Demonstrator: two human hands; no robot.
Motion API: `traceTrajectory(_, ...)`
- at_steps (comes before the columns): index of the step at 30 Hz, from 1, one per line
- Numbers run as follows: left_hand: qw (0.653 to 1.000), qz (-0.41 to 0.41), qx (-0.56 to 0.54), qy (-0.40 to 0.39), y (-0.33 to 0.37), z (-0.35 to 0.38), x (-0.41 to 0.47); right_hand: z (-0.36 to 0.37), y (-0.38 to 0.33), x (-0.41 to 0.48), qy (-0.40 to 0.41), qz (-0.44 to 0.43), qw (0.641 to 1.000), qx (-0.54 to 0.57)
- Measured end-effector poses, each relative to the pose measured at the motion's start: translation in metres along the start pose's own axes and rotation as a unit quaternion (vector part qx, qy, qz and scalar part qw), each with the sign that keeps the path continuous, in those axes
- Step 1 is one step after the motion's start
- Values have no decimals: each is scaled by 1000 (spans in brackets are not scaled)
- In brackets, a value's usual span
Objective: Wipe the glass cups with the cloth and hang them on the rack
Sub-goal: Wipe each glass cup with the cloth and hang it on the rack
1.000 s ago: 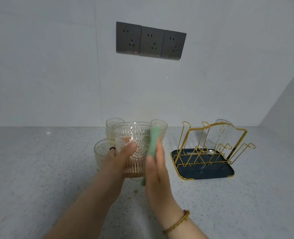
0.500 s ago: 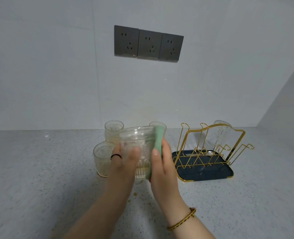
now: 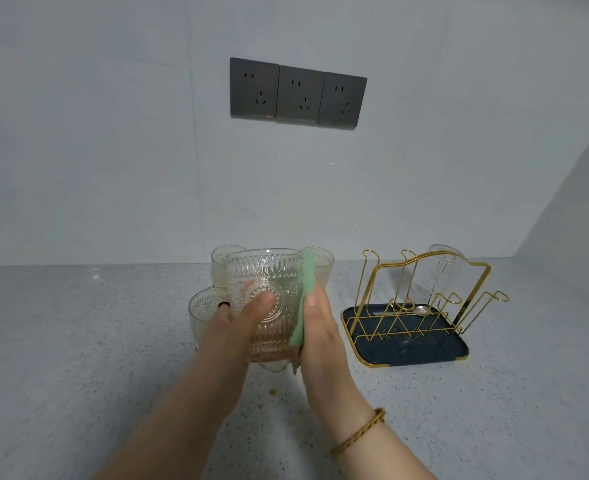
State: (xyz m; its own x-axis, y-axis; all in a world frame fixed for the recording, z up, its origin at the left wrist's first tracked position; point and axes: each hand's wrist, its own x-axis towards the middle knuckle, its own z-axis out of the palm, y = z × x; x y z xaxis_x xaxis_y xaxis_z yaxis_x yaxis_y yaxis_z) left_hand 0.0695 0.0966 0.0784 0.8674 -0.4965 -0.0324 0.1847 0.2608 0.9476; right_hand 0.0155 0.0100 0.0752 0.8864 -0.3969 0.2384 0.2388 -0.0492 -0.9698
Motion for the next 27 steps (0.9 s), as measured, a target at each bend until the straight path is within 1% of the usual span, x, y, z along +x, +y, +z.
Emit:
traceTrajectory(1,1000,2,7,-2,0,-1,2,7,3,-7,8,-30,999,-40)
traceTrajectory(2,1000,9,15,-1,0,-1,3,15,6,-13,18,-78,991,-112)
traceTrajectory(4,999,20,28,6,-1,-3,6,24,15,-18,22,-173,955,-239)
traceTrajectory(5,1000,17,21,3,-2,-4,6,23,16,-15,20,-185,945,-268)
traceTrajectory(6,1000,15,15,-6,-2,-5,4,21,13,-11,13,-179,944,-276)
traceTrajectory(7,1000,14,16,-11,-3,-5,2,17,11,-6,2,-163,950,-265)
traceTrajectory(8,1000,12,18,-13,-2,-3,-1,13,8,-1,-12,-128,965,-228)
traceTrajectory(10,1000,9,16,-11,-5,-2,-4,2,3,6,-31,-33,995,-84)
traceTrajectory(11,1000,5,14,-1,-6,0,-5,-2,3,7,-35,6,999,-30)
traceTrajectory(12,1000,-6,13,8,-5,1,-6,-4,3,7,-37,25,999,-6)
traceTrajectory(14,1000,-12,13,18,-6,-1,-2,-3,7,1,-33,11,999,-15)
traceTrajectory(15,1000,-6,14,26,-6,-1,-1,2,10,-3,-27,-15,998,-53)
traceTrajectory(16,999,0,7,31,-3,0,-1,7,14,-8,-22,-53,992,-115)
traceTrajectory(18,1000,12,0,25,-2,-2,2,15,20,-16,-13,-132,964,-230)
traceTrajectory(19,1000,18,-1,14,-2,-3,1,15,21,-17,-7,-146,958,-246)
traceTrajectory(20,1000,19,0,6,-1,-3,0,14,17,-15,-3,-142,961,-237)
traceTrajectory(21,1000,20,1,-9,0,-3,-1,10,11,-12,-4,-122,971,-204)
traceTrajectory(23,1000,10,24,-15,-3,-1,-2,1,1,-4,-19,-52,996,-70)
traceTrajectory(24,1000,10,25,-12,-5,0,-3,-3,1,0,-30,-19,999,-12)
traceTrajectory(25,1000,13,21,-6,-7,-1,-3,-6,0,0,-35,-1,999,13)
traceTrajectory(27,1000,13,26,7,-8,1,-4,-6,1,0,-18,6,1000,4)
